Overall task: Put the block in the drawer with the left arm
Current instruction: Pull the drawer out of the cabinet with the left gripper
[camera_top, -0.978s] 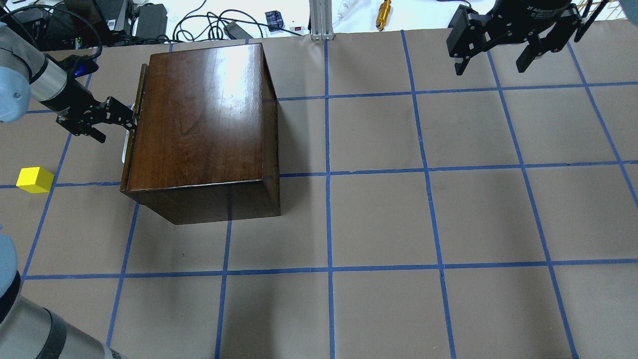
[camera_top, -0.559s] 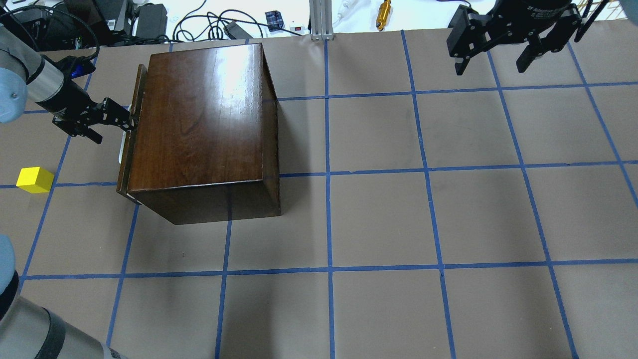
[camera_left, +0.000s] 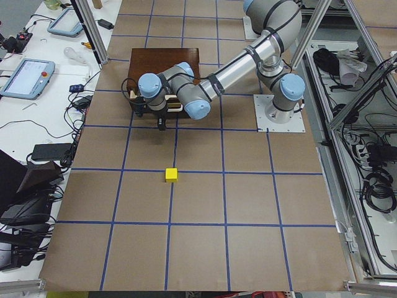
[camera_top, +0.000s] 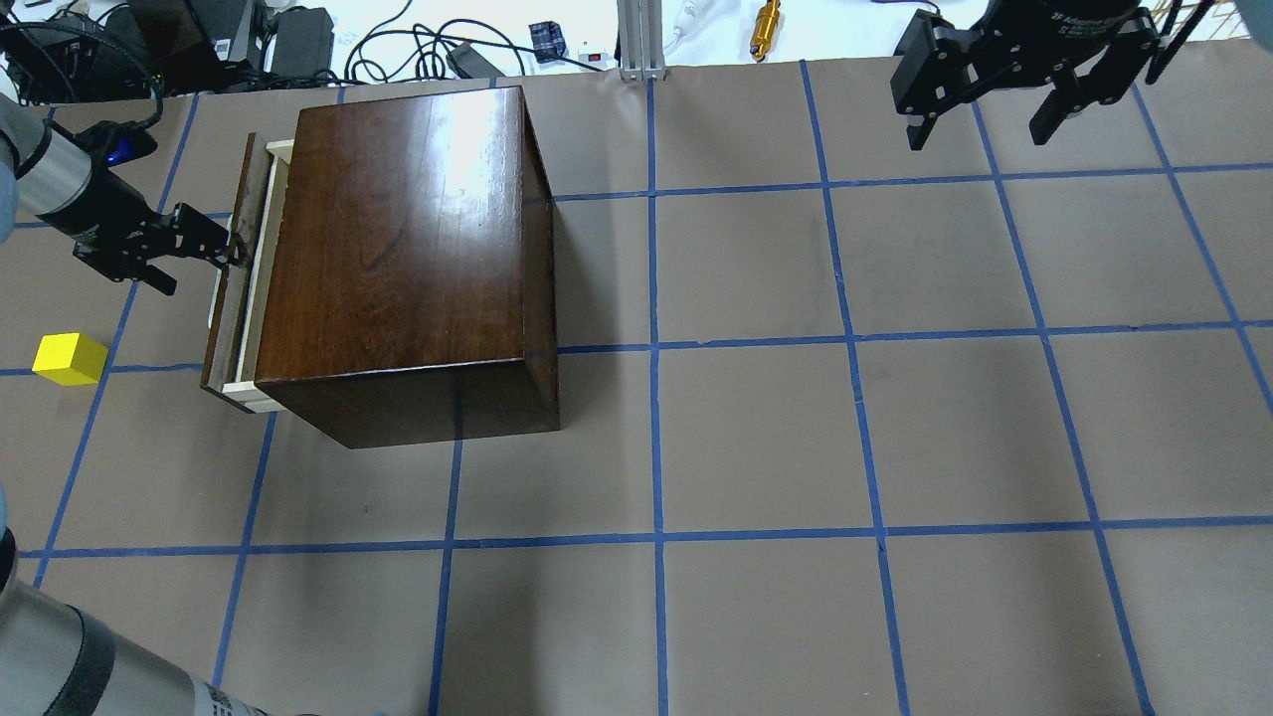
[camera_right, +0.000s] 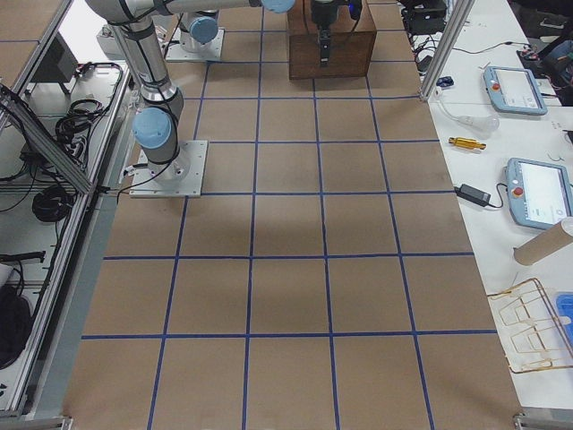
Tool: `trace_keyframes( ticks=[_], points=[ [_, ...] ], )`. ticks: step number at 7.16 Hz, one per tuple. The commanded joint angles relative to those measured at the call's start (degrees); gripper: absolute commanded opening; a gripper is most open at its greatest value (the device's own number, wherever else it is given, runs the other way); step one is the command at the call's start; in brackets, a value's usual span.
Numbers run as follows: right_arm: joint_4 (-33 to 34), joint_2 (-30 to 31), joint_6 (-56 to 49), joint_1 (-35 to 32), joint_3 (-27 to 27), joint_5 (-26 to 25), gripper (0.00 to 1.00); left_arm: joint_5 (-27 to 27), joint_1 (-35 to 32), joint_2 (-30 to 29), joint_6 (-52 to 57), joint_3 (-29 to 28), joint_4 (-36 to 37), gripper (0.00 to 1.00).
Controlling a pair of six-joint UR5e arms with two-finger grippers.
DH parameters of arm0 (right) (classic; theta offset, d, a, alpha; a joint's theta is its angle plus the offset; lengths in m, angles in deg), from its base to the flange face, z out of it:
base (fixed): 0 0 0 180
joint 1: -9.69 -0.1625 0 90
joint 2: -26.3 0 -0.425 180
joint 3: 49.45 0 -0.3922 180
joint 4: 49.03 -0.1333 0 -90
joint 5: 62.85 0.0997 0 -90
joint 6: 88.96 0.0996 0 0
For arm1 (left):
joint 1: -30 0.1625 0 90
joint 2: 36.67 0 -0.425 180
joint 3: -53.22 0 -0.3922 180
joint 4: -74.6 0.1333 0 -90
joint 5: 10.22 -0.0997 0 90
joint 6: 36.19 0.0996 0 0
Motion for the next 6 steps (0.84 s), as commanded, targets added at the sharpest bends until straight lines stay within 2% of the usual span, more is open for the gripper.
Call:
trace_keyframes(
  ticks=[1,6],
  points=[
    [0.00,-0.05,0.00,0.00,0.00,-0.03,1.00,0.01,1.75,-0.04,1.38,0.06,-0.07,1.00],
    [0.00,-0.05,0.00,0.00,0.00,-0.03,1.00,0.01,4.39,-0.04,3.66,0.06,-0.07,1.00]
  ],
)
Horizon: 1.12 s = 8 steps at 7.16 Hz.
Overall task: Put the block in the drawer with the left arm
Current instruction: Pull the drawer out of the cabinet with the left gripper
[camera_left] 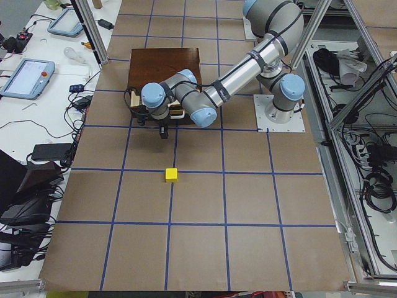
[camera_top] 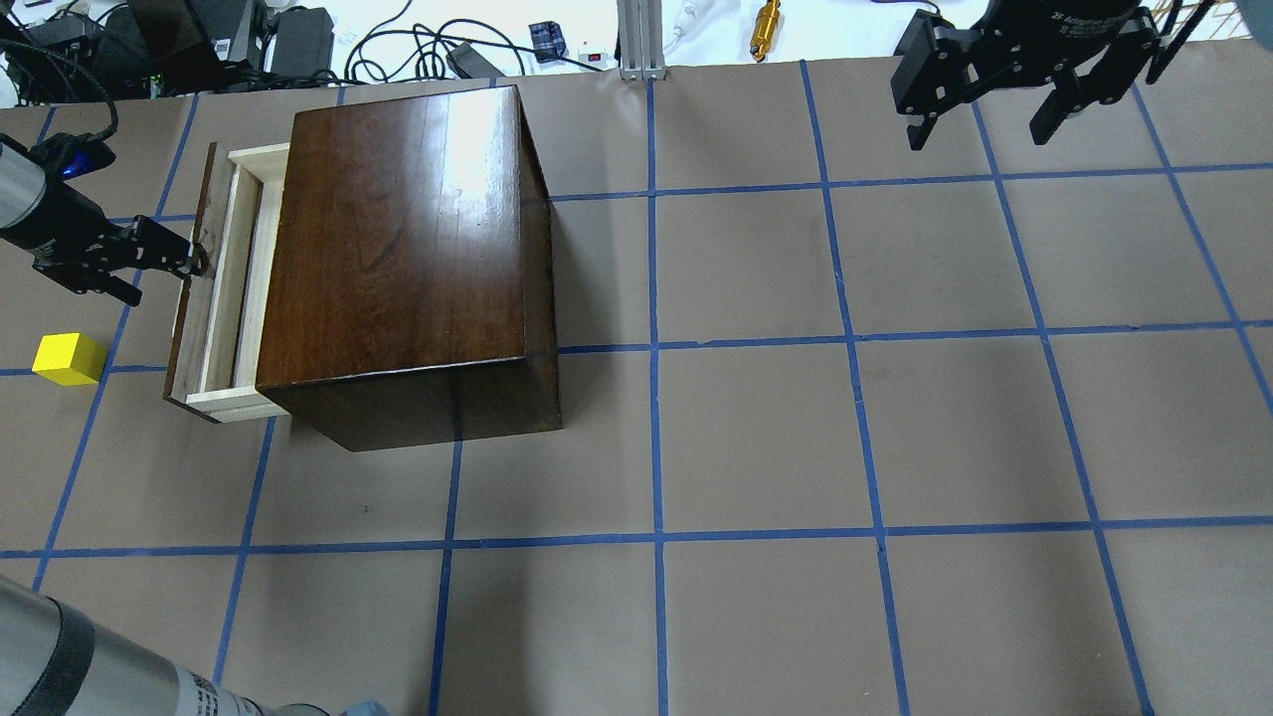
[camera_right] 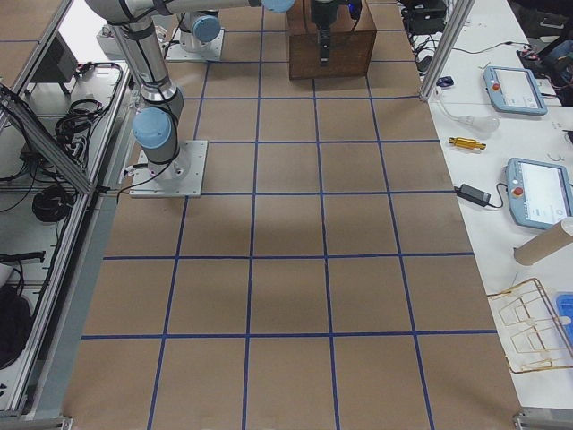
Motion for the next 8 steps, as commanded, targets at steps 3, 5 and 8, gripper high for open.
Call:
trace_keyframes(
  ticks=[3,5,8],
  points=[
    [0.00,-0.04,0.00,0.00,0.00,0.07,1.00,0.00,2.57,0.00,1.88,-0.14,0.00,1.00],
    [0.00,-0.04,0.00,0.09,0.00,-0.01,1.00,0.00,2.75,-0.09,2.93,-0.14,0.00,1.00],
    [0.00,-0.04,0.00,0.09,0.00,0.07,1.00,0.00,2.76,-0.09,3.11,-0.22,0.00,1.00]
  ],
)
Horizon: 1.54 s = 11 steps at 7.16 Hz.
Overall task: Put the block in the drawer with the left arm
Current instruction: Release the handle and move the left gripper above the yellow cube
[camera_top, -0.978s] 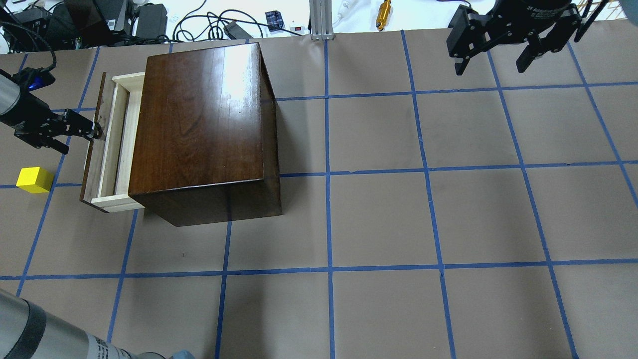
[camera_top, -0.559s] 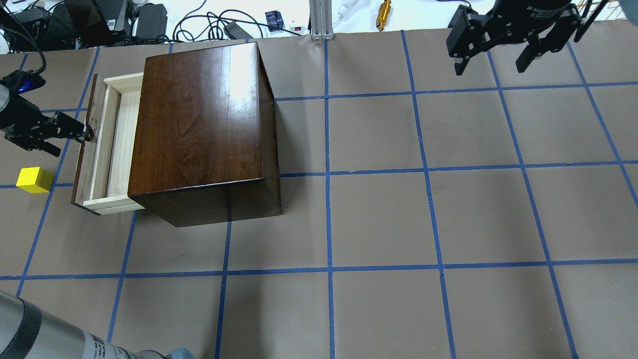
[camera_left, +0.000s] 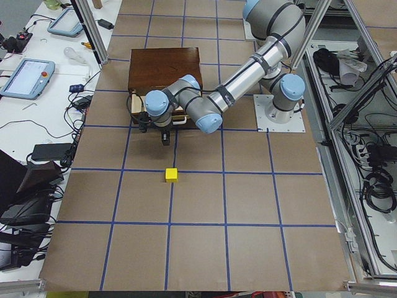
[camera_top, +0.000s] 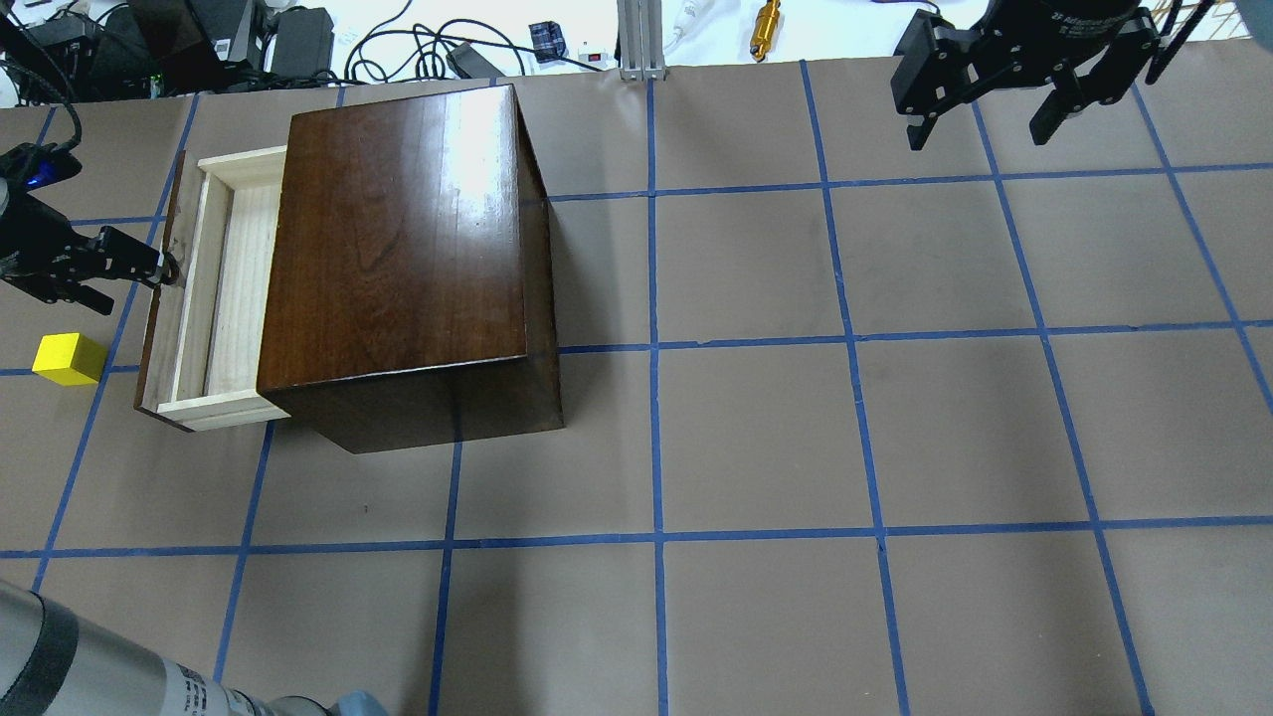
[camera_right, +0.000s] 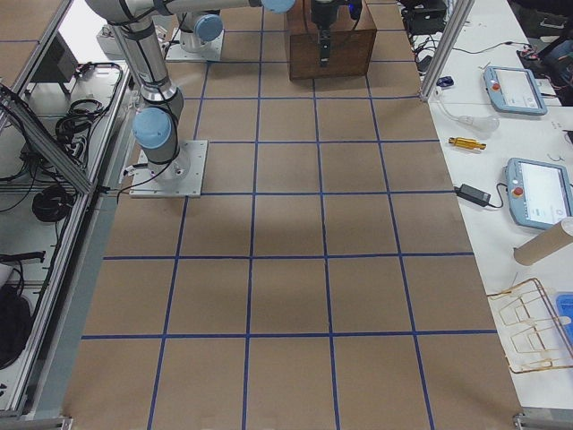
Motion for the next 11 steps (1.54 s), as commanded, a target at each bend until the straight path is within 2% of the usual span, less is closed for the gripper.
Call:
trace_keyframes(
  ticks=[1,6,8,11],
  points=[
    [0.00,0.08,0.00,-0.03,0.00,-0.04,1.00,0.00,0.01,0.00,0.07,-0.23,-0.09,1.00],
    [0.00,0.08,0.00,-0.03,0.00,-0.04,1.00,0.61,0.10,0.17,0.07,-0.32,-0.44,1.00],
    [0.00,0.00,0.00,-0.03,0.00,0.05,1.00,1.05,0.02,2.09,-0.72,-1.11,-1.57,1.00],
    [0.00,0.08,0.00,-0.03,0.00,0.05,1.00,0.97,-0.42,5.61,-0.81,-6.81,-12.53,1.00]
  ],
)
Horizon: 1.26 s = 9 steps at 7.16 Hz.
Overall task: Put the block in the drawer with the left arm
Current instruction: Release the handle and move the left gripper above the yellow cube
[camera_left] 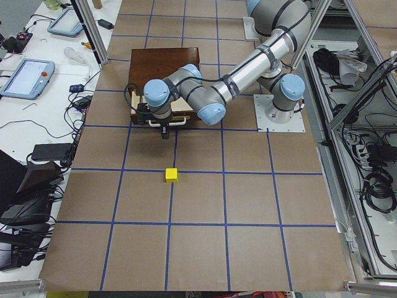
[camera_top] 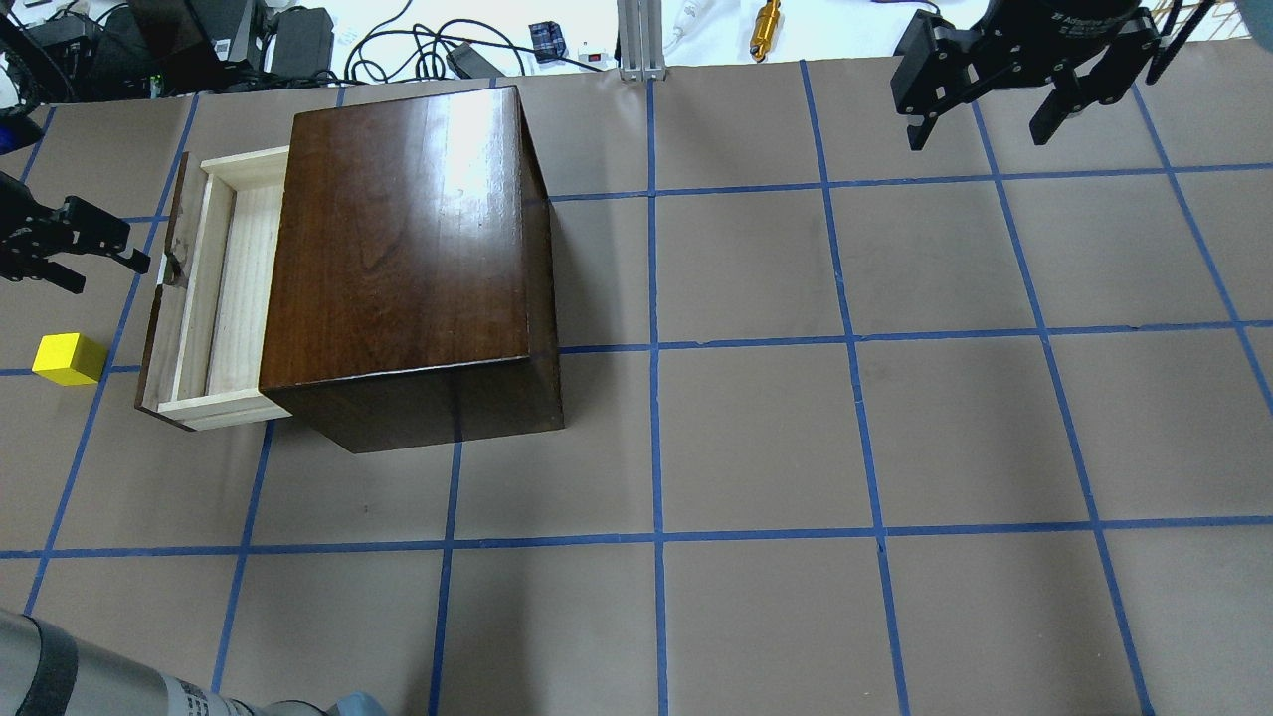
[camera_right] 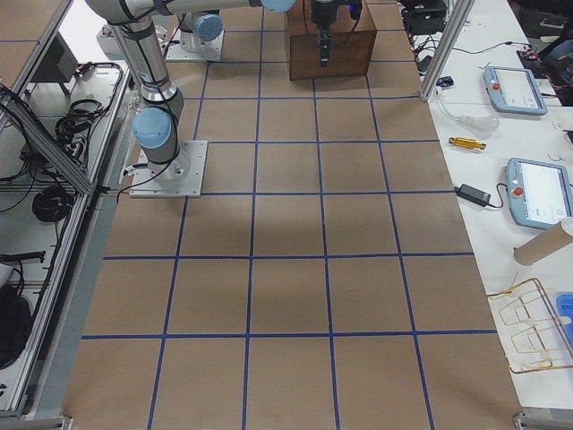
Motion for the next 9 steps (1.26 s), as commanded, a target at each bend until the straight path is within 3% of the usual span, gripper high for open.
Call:
trace_keyframes(
  ticks=[1,5,6,8,9],
  points=[
    [0.00,-0.04,0.00,0.00,0.00,0.02,1.00,-0.39,-0.59,2.55,0.08,-3.02,-5.72,1.00],
    [0.00,0.05,0.00,0.08,0.00,0.02,1.00,-8.29,3.61,1.60,12.79,-3.47,-4.42,1.00],
    [0.00,-0.04,0.00,0.00,0.00,-0.06,1.00,-8.47,4.85,0.46,20.57,-2.95,0.29,1.00],
    [0.00,-0.04,0.00,0.00,0.00,-0.07,1.00,-15.73,5.74,-1.65,33.41,-2.42,2.18,1.00],
    [0.00,-0.04,0.00,0.00,0.00,-0.07,1.00,-16.12,5.91,-3.23,39.31,-2.33,5.92,1.00]
  ],
)
